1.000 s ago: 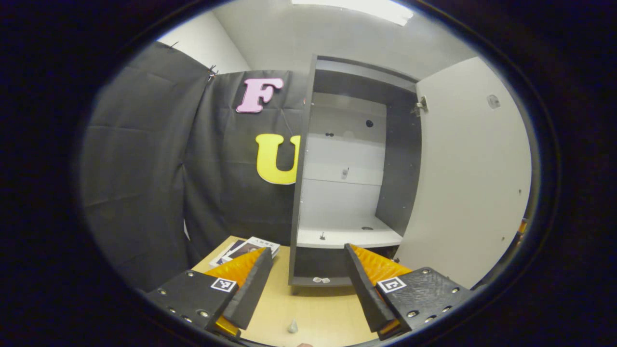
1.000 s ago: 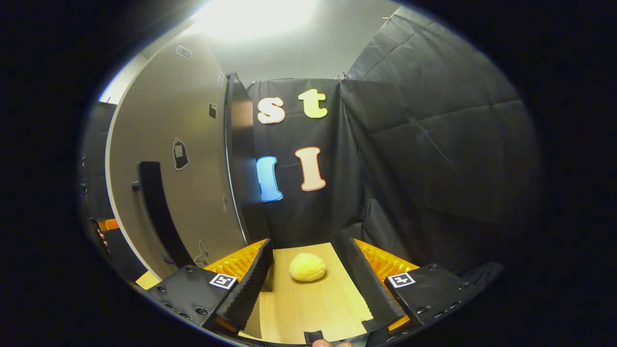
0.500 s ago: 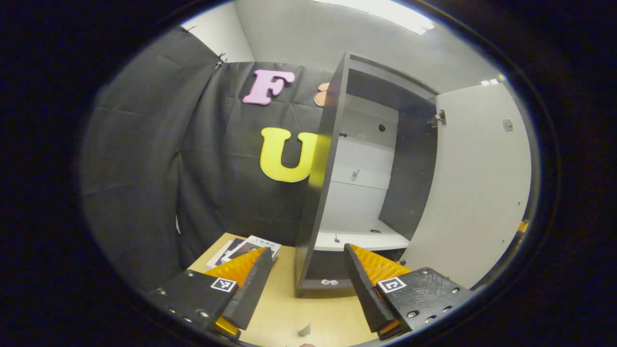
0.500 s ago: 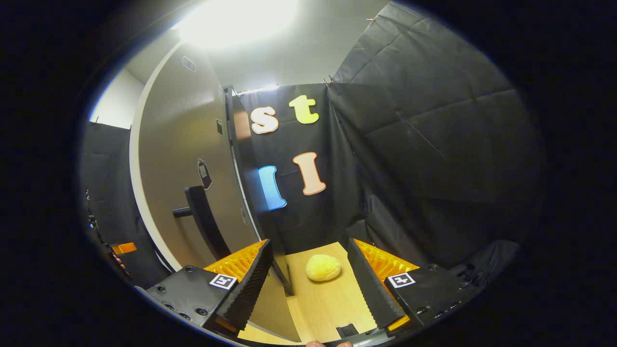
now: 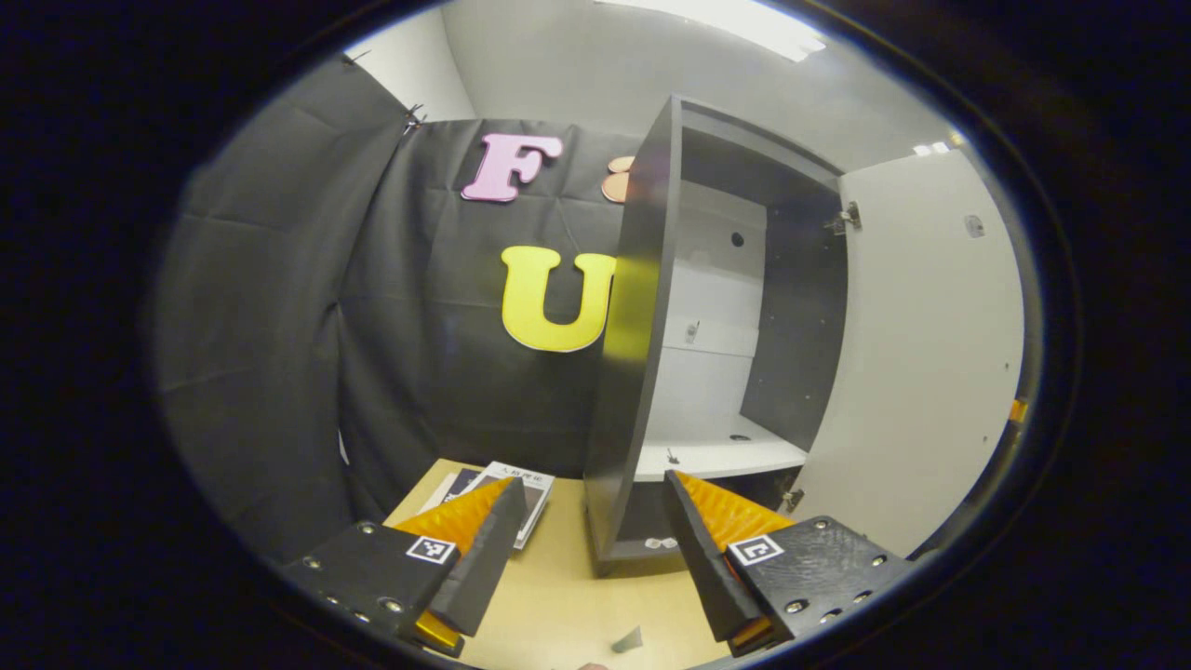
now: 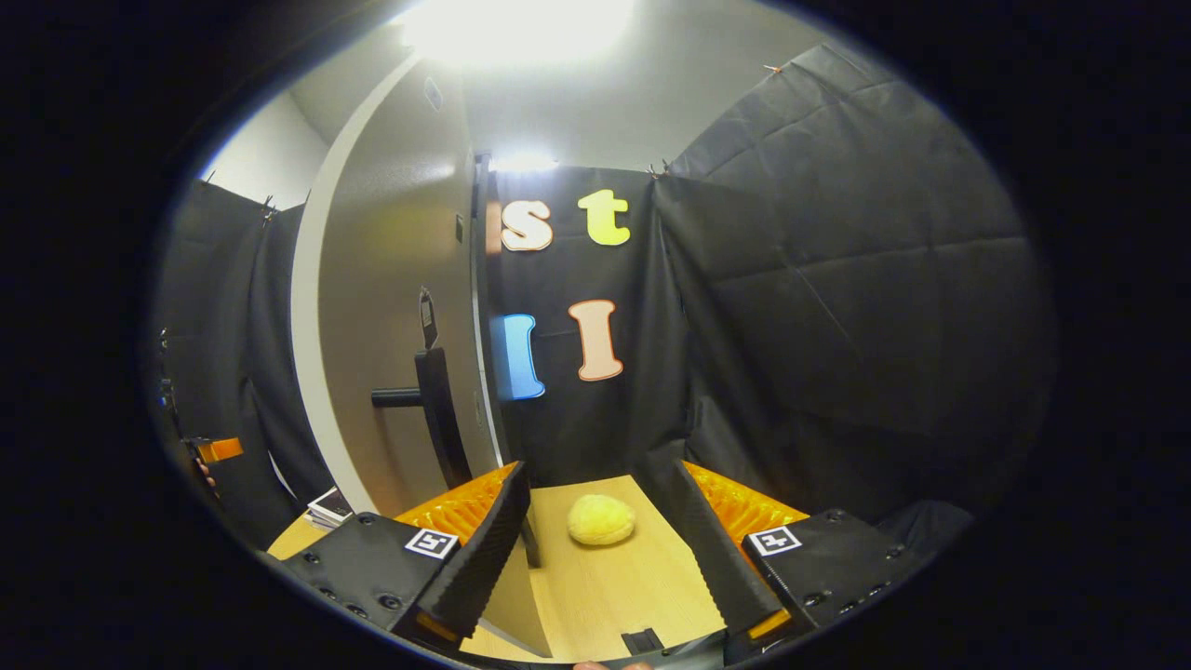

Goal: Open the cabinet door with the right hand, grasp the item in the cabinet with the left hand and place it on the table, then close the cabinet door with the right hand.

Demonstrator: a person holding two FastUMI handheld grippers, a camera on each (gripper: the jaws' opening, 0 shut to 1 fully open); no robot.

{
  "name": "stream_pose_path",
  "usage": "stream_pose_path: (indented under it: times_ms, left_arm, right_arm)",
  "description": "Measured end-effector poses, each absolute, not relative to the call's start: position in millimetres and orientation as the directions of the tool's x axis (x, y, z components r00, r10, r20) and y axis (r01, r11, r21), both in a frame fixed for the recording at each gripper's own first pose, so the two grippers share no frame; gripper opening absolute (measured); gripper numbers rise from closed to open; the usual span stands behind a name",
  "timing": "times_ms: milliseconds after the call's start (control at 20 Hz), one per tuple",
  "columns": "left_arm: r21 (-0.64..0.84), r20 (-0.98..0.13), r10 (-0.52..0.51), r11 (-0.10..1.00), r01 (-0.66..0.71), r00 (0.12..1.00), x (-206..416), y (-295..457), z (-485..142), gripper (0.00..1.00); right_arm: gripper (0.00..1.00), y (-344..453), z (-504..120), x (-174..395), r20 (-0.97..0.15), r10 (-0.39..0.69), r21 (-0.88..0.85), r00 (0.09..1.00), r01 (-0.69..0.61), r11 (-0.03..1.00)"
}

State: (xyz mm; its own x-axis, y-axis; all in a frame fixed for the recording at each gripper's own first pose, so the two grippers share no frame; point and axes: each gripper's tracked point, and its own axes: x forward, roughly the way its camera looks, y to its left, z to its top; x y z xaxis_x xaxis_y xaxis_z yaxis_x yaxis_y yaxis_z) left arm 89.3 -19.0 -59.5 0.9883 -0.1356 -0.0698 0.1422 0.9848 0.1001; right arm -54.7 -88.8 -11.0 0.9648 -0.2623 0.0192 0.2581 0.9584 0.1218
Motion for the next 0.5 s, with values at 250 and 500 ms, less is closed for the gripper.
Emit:
stream_pose_path:
  times_ms: [250,500]
  left_arm:
    - [0.103,-0.09,-0.138,0.984,0.147,0.986,93.8,-4.5,-67.6,0.91]
    - [0.1,-0.074,-0.108,0.988,0.115,0.991,94.7,12.3,-65.3,0.88]
  right_arm:
    - [0.97,-42.2,-16.3,-57.6,0.004,-0.206,0.222,0.979,0.2,0.954]
    - [0.97,18.9,-16.4,-43.4,-0.037,-0.076,0.259,0.996,0.083,0.962]
